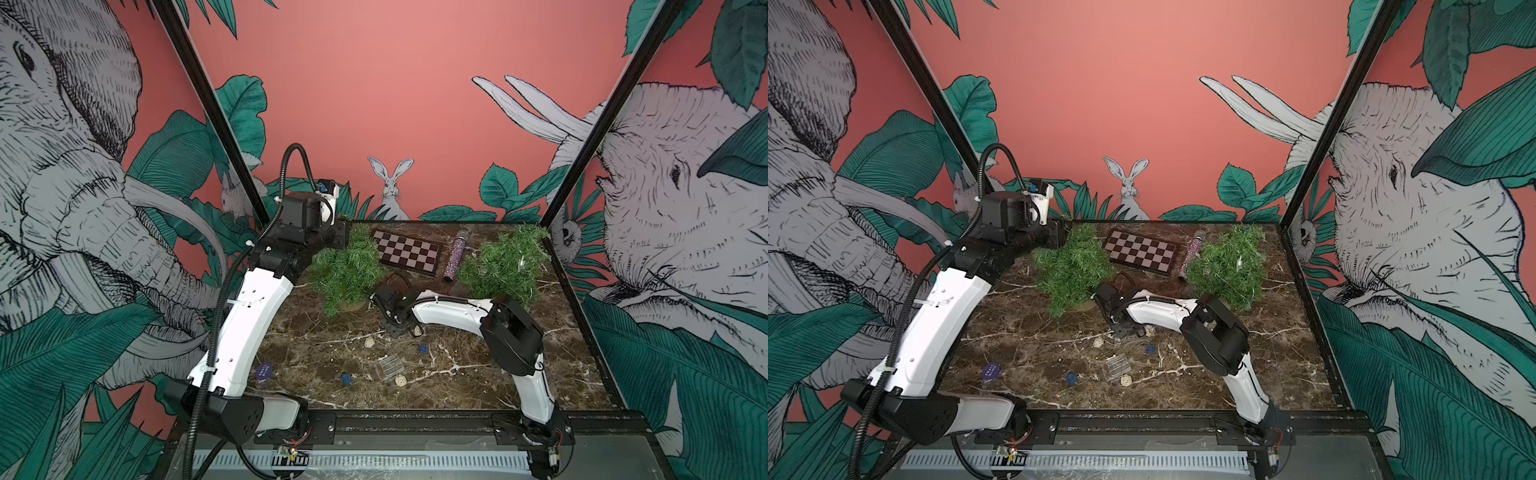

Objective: Wrap string light around the christmas tree
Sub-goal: Pick up the light string from the center of the board.

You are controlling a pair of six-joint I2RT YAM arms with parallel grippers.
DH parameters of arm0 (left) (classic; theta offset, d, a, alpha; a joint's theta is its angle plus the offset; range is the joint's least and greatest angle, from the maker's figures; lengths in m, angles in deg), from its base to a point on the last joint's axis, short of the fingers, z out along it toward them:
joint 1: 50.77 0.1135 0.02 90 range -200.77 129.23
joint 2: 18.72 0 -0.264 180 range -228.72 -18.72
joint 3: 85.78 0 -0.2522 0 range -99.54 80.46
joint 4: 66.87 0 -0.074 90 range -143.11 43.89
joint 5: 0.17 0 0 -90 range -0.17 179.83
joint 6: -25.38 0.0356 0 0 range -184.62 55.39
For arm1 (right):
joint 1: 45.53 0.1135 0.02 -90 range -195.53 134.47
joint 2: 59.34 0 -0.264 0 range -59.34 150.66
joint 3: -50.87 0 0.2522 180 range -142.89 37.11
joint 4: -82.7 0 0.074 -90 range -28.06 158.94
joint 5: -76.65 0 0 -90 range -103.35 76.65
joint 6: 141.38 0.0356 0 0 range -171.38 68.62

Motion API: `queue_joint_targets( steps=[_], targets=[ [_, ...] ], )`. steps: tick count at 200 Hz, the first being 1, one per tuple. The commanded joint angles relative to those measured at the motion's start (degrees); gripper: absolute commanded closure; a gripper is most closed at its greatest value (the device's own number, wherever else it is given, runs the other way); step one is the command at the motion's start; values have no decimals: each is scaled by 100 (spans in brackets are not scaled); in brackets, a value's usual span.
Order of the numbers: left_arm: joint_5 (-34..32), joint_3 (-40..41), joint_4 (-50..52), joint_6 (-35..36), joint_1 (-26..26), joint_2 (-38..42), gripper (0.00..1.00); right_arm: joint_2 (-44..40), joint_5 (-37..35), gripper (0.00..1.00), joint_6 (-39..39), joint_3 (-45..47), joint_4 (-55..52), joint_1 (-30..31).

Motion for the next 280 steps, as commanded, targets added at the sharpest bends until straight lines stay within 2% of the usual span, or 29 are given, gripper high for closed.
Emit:
queue_joint_targets(
  steps=[1, 38, 70, 107, 120, 152, 182, 198, 214, 253, 266, 280],
  targets=[
    [71, -265, 248, 73, -11, 213, 45, -297, -132, 62, 2, 236, 83, -110],
    [7, -450, 461, 119, -11, 298, 45, -1080, -321, 83, -165, 468, 41, -204],
    [-106, -675, 1077, 435, -11, 478, 44, -1883, -385, 92, -354, 535, -185, -205],
    [-114, -563, 2116, 771, -7, 884, 44, -2939, -787, 95, -583, 391, -614, -231],
    [178, -374, 2236, 825, -11, 1151, 44, -3204, -826, 96, -655, 195, -780, -257],
    [1474, -73, 2797, 1088, -52, 1627, 47, -3538, -1018, 96, -888, -546, -1115, -271],
    [1111, 375, 3090, 1306, -738, 2074, 49, -3590, -1190, 97, -1176, -1240, -1301, -457],
    [1214, 537, 3030, 1272, -1036, 2147, 49, -3569, -1177, 97, -1306, -1590, -1346, -608],
    [1196, 850, 2760, 1202, -1549, 2191, 49, -3526, -1178, 97, -1449, -2035, -1440, -700],
    [1199, 2475, 1048, 1103, -3053, 2142, 46, -3350, -1178, 97, -1653, -2680, -1521, -792],
    [1286, 3042, 199, 875, -3404, 2046, 45, -3291, -1161, 97, -1702, -2862, -1536, -832],
    [1040, 3532, -499, 782, -3722, 1890, 43, -3219, -1139, 97, -1720, -3071, -1555, -876]
  ],
)
